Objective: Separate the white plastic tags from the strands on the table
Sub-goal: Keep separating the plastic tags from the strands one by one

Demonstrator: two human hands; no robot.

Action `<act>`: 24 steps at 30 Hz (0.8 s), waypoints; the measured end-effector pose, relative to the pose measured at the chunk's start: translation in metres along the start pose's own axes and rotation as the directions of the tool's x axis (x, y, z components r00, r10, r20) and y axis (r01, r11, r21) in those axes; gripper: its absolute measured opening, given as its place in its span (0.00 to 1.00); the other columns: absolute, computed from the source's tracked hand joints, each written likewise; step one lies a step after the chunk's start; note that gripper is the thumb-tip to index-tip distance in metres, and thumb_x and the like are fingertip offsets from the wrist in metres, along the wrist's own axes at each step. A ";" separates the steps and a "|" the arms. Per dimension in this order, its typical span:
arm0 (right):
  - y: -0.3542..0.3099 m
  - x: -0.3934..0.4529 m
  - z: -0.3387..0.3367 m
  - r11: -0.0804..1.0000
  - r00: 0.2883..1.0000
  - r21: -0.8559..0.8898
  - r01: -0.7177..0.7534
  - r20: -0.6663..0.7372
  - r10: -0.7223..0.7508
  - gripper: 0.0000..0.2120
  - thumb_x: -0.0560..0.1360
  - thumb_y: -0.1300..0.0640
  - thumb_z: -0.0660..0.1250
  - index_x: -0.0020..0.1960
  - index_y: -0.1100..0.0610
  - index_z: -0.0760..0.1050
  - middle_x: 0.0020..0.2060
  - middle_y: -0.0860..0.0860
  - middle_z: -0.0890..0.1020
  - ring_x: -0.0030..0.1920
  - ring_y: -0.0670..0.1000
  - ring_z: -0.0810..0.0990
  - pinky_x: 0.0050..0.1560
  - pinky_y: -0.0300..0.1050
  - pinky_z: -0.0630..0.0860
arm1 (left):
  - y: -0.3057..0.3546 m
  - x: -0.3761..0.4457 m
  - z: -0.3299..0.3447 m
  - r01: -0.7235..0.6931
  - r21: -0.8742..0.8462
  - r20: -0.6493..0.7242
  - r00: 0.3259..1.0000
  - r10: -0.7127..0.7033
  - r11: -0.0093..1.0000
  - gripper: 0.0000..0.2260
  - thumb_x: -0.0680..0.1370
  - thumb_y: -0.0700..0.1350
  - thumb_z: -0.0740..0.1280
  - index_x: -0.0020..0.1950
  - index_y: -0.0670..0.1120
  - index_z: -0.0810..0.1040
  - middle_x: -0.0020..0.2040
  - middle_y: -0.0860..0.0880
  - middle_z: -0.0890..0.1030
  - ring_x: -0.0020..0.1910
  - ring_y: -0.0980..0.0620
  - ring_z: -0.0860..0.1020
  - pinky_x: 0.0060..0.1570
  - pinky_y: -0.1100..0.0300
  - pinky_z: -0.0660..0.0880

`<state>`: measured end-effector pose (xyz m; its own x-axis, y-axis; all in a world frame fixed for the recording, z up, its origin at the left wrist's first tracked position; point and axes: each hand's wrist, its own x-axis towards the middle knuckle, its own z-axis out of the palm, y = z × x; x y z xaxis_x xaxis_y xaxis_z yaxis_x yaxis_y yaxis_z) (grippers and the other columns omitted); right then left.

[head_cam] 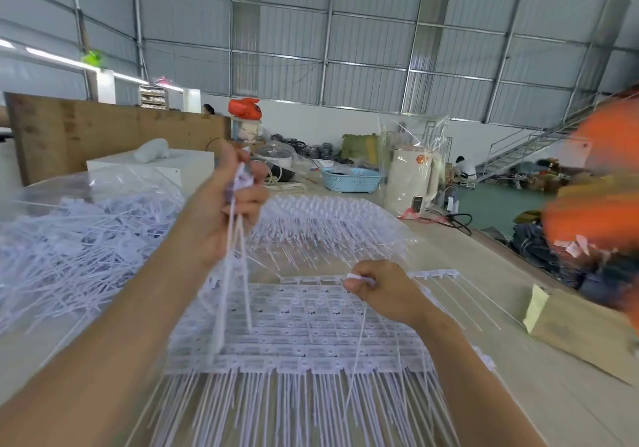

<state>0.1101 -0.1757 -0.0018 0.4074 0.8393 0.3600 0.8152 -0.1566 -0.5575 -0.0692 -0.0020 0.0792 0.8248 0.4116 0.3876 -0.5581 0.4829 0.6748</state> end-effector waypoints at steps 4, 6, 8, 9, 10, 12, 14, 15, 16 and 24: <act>0.001 0.000 0.002 1.000 1.000 -0.012 0.000 0.004 0.000 0.15 0.77 0.59 0.66 0.32 0.58 0.70 0.29 0.51 0.70 0.30 0.46 0.67 0.34 0.35 0.65 | 0.052 0.002 -0.019 0.080 0.559 -0.117 0.993 -0.017 0.825 0.10 0.71 0.53 0.67 0.42 0.47 0.72 0.30 0.53 0.73 0.20 0.60 0.64 0.16 0.71 0.58; 0.000 0.001 0.003 0.999 1.000 -0.051 0.012 0.003 -0.012 0.15 0.77 0.58 0.66 0.32 0.59 0.70 0.30 0.53 0.71 0.31 0.49 0.68 0.36 0.41 0.65 | 0.068 0.003 -0.045 0.242 0.895 -0.275 0.961 0.037 0.374 0.08 0.72 0.47 0.71 0.42 0.44 0.77 0.30 0.48 0.75 0.23 0.53 0.67 0.21 0.68 0.60; -0.002 0.002 0.003 0.998 1.000 -0.065 0.017 0.001 -0.017 0.16 0.77 0.58 0.66 0.31 0.55 0.70 0.30 0.53 0.72 0.32 0.49 0.69 0.37 0.42 0.65 | 0.073 0.005 -0.079 0.405 0.907 -0.410 0.912 -0.026 -0.113 0.08 0.74 0.42 0.72 0.46 0.38 0.78 0.30 0.43 0.74 0.26 0.49 0.67 0.25 0.64 0.62; -0.003 0.002 0.004 0.997 1.000 -0.074 0.017 -0.003 -0.017 0.16 0.77 0.57 0.66 0.30 0.52 0.69 0.30 0.51 0.72 0.31 0.48 0.70 0.37 0.40 0.65 | 0.071 0.005 -0.092 0.447 0.852 -0.483 0.872 -0.081 -0.272 0.08 0.76 0.41 0.70 0.50 0.37 0.77 0.32 0.42 0.74 0.27 0.48 0.68 0.27 0.62 0.63; -0.005 0.003 0.004 0.996 1.000 -0.085 0.017 -0.005 -0.017 0.17 0.76 0.57 0.66 0.30 0.50 0.69 0.29 0.49 0.72 0.31 0.47 0.70 0.37 0.39 0.66 | 0.066 0.005 -0.104 0.461 0.796 -0.536 0.838 -0.103 -0.393 0.09 0.77 0.39 0.66 0.54 0.36 0.75 0.37 0.41 0.76 0.30 0.48 0.70 0.30 0.60 0.65; -0.006 0.003 0.005 0.994 1.000 -0.104 0.018 -0.006 -0.019 0.17 0.76 0.56 0.66 0.30 0.49 0.68 0.29 0.49 0.72 0.31 0.47 0.70 0.37 0.39 0.66 | 0.056 0.011 -0.122 0.390 0.704 -0.516 0.855 -0.051 -0.594 0.12 0.78 0.38 0.61 0.60 0.37 0.74 0.53 0.41 0.78 0.46 0.46 0.77 0.43 0.58 0.71; -0.006 0.003 0.005 0.992 0.999 -0.125 0.030 -0.009 -0.031 0.17 0.77 0.56 0.66 0.30 0.50 0.68 0.28 0.49 0.71 0.30 0.47 0.69 0.35 0.37 0.65 | 0.047 0.020 -0.128 0.295 0.635 -0.428 0.904 -0.007 -0.714 0.14 0.79 0.40 0.59 0.64 0.43 0.73 0.65 0.44 0.74 0.62 0.46 0.73 0.58 0.58 0.70; -0.006 0.003 0.005 0.990 0.999 -0.136 0.039 -0.009 -0.040 0.17 0.77 0.55 0.66 0.30 0.50 0.67 0.27 0.49 0.70 0.30 0.46 0.69 0.35 0.36 0.64 | 0.044 0.026 -0.130 0.282 0.612 -0.407 0.913 0.011 -0.739 0.16 0.79 0.40 0.58 0.66 0.46 0.72 0.68 0.47 0.72 0.65 0.47 0.71 0.62 0.57 0.68; -0.006 0.003 0.005 0.988 0.999 -0.147 0.046 -0.009 -0.048 0.17 0.77 0.55 0.66 0.30 0.50 0.67 0.27 0.49 0.70 0.30 0.46 0.69 0.35 0.36 0.64 | 0.042 0.032 -0.133 0.277 0.589 -0.396 0.918 0.028 -0.759 0.17 0.78 0.40 0.59 0.67 0.49 0.71 0.69 0.49 0.71 0.66 0.48 0.70 0.63 0.56 0.68; 0.003 0.006 0.006 0.986 0.999 -0.166 0.011 -0.028 -0.016 0.14 0.76 0.52 0.66 0.37 0.61 0.75 0.33 0.58 0.77 0.37 0.54 0.76 0.40 0.42 0.69 | 0.041 0.057 -0.142 0.464 0.579 -0.397 0.879 0.265 -0.671 0.24 0.76 0.42 0.61 0.72 0.45 0.60 0.63 0.41 0.72 0.61 0.41 0.73 0.52 0.52 0.72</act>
<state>0.1124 -0.1679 -0.0055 0.4056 0.8270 0.3894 0.8767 -0.2314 -0.4217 -0.0578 0.1507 0.0398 0.5409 0.7964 0.2705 0.8093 -0.5804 0.0907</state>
